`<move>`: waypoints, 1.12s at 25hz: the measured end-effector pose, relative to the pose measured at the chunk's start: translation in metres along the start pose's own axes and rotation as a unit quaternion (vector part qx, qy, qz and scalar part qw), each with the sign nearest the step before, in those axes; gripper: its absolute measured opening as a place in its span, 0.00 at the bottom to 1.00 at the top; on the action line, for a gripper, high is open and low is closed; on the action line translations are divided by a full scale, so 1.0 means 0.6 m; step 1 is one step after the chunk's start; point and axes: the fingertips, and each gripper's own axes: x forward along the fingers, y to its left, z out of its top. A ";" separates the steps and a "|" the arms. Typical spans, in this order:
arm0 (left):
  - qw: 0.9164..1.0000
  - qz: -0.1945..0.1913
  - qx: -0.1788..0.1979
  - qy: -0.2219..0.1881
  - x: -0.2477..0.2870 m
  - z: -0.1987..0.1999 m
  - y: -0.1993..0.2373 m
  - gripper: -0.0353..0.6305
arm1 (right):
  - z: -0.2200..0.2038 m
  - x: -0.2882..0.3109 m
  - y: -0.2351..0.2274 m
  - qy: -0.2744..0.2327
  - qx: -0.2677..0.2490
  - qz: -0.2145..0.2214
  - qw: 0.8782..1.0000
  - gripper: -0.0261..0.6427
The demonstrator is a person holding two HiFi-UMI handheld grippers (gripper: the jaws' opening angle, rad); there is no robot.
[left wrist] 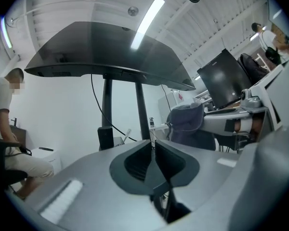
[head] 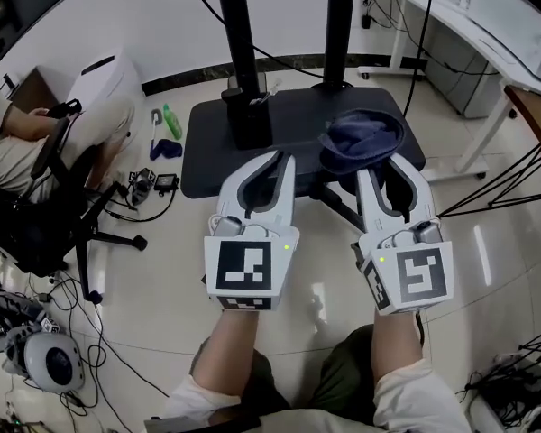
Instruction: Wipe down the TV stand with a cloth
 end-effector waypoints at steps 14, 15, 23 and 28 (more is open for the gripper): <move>0.991 0.039 -0.034 0.119 0.128 0.526 0.223 0.22 | 0.465 0.234 -0.090 0.072 0.059 -0.016 0.996 0.15; 0.990 0.044 -0.039 0.128 0.123 0.578 0.237 0.22 | 0.517 0.243 -0.094 0.075 0.061 -0.018 0.995 0.15; 0.996 0.041 -0.041 0.069 0.074 1.072 0.360 0.22 | 1.013 0.279 -0.086 0.094 0.051 -0.046 0.993 0.15; 0.992 0.034 -0.039 0.114 -0.009 1.295 0.383 0.22 | 1.242 0.252 -0.039 0.082 0.034 -0.044 0.995 0.15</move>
